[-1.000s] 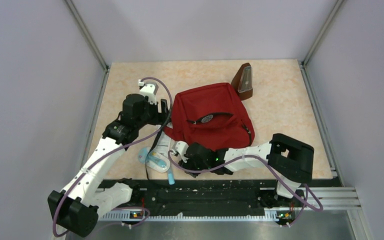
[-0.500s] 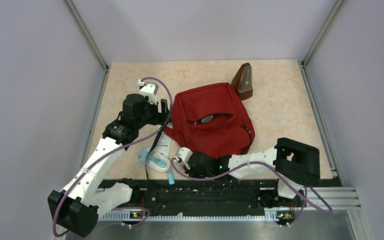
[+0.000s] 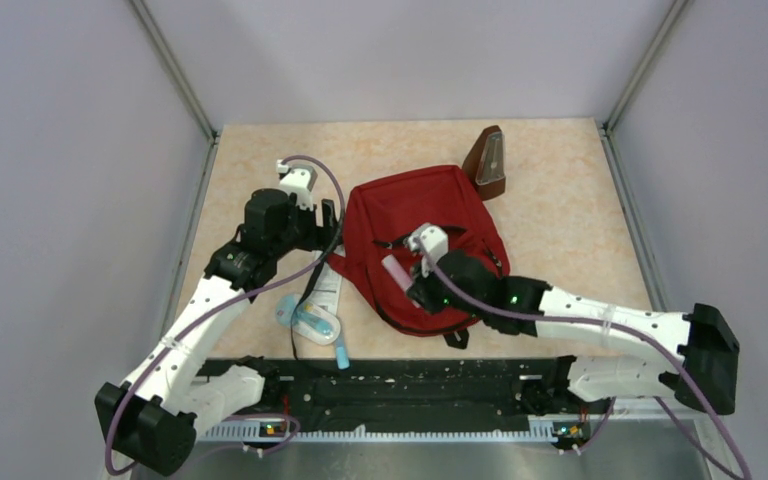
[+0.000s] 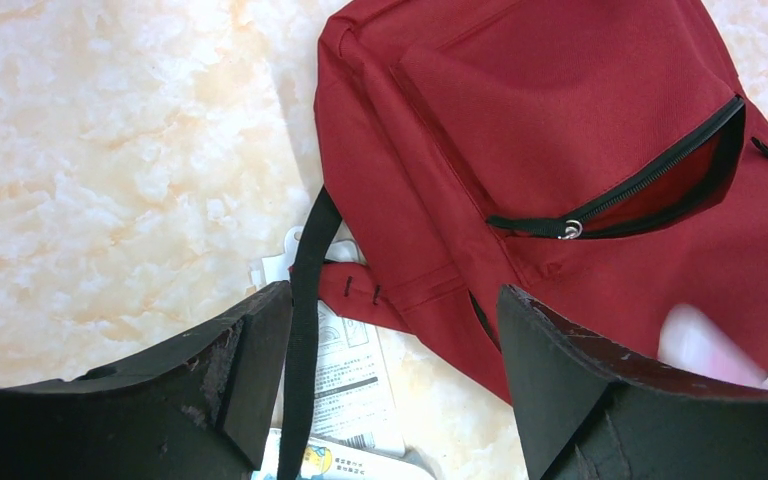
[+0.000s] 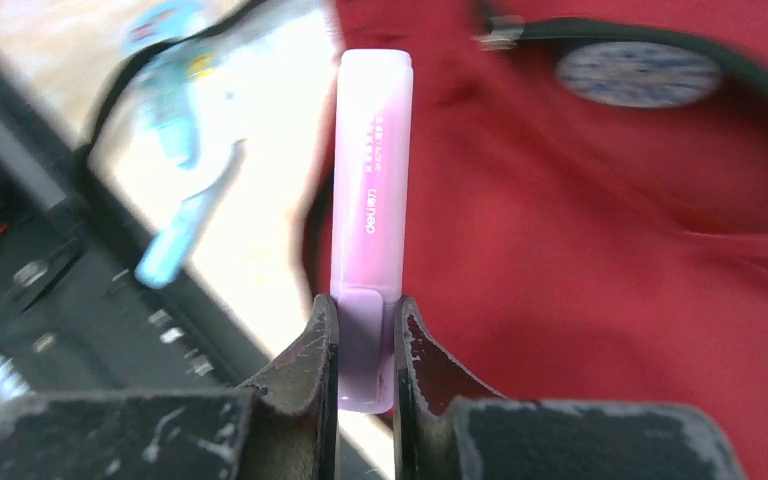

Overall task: Pack the student bag
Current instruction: Pick up the stationery from the center of the board, then place the stationery in the student bag.

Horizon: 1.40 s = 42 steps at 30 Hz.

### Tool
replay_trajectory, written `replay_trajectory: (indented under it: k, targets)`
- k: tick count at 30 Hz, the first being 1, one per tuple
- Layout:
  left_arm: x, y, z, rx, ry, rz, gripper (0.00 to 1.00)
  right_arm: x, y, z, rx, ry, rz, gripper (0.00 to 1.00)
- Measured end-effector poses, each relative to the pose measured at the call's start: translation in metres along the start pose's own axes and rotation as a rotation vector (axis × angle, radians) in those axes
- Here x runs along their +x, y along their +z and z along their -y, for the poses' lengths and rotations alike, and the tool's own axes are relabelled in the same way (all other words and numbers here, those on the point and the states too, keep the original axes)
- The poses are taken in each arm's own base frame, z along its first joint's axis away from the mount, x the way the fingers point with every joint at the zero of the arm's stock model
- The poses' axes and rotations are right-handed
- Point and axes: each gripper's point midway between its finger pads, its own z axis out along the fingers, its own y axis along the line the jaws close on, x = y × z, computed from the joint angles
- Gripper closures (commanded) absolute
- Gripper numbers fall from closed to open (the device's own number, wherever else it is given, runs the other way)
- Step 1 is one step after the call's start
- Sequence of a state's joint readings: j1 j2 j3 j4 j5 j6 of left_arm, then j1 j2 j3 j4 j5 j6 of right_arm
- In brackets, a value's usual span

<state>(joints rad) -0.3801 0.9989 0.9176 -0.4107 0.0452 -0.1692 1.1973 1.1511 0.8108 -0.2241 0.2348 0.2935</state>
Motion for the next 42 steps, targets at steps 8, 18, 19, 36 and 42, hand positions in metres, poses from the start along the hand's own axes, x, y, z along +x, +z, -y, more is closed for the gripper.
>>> replay_trajectory:
  k: [8, 18, 19, 36, 42]
  targets:
    - [0.002, 0.0, 0.0, 0.003, 0.0, -0.005, 0.21, 0.016, -0.009, 0.119, 0.314, 0.195, -0.112, 1.0]
    - [0.004, 0.0, 0.001, 0.009, -0.001, -0.009, 0.21, 0.01, 0.004, 0.157, 0.341, 0.307, -0.208, 1.0]
    - [0.004, 0.0, 0.001, 0.009, -0.001, -0.009, 0.21, 0.011, 0.007, 0.159, 0.336, 0.314, -0.218, 1.0]
    - [0.004, -0.001, 0.001, 0.009, 0.0, -0.006, 0.21, -0.037, 0.071, 0.192, 0.393, 0.306, -0.069, 1.0]
    - [0.004, -0.001, 0.001, 0.009, 0.0, -0.007, 0.21, -0.038, 0.079, 0.205, 0.439, 0.29, 0.011, 0.66]
